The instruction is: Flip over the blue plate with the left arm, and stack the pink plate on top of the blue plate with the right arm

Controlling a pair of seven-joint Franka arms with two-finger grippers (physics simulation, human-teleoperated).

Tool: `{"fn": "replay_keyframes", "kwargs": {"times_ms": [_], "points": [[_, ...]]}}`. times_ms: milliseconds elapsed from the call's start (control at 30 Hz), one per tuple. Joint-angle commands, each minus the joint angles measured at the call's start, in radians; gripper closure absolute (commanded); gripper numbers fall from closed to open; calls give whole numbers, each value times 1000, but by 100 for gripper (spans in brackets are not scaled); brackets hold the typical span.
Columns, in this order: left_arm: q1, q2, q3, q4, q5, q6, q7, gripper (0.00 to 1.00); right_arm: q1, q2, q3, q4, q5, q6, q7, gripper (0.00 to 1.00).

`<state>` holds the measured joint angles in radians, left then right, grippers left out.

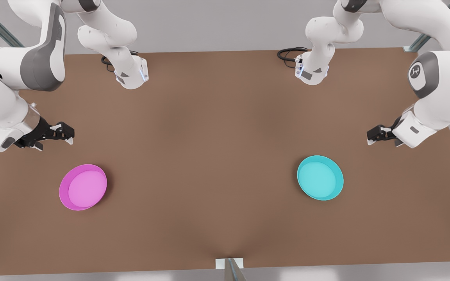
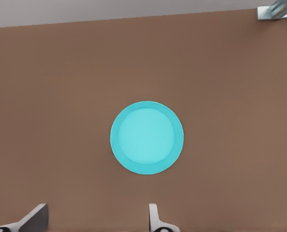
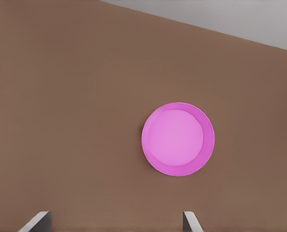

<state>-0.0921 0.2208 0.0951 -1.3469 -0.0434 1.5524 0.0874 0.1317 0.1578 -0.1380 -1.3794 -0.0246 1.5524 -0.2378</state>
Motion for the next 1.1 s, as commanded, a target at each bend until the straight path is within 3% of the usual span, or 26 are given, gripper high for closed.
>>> {"fn": "replay_keyframes", "kwargs": {"times_ms": [0,167,233,300,433,667,833,933,1067], "points": [[0,0,0,2,-1,2,-3,0,0,0,0,-1,0,0,0,0],[2,78,-3,41,-50,47,-21,0,-1,0,-2,-1,0,-2,2,0],[6,110,-29,-8,-61,112,-6,1,-3,-3,-2,-15,0,2,6,0],[19,153,-25,-144,-214,258,66,1,-14,-29,-2,-69,2,12,5,0],[49,222,2,-270,-354,356,140,0,-14,-41,-2,-90,3,15,5,0],[141,416,6,-272,-455,495,325,1,-14,-41,-2,-109,3,32,5,0],[147,480,11,-271,-483,499,367,29,-12,-49,-2,-145,3,46,5,0],[147,494,29,-273,-475,497,368,31,-12,-61,-2,-148,0,43,75,0],[147,508,29,-273,-474,508,370,45,-30,-55,6,-155,0,-3,91,0]]}}
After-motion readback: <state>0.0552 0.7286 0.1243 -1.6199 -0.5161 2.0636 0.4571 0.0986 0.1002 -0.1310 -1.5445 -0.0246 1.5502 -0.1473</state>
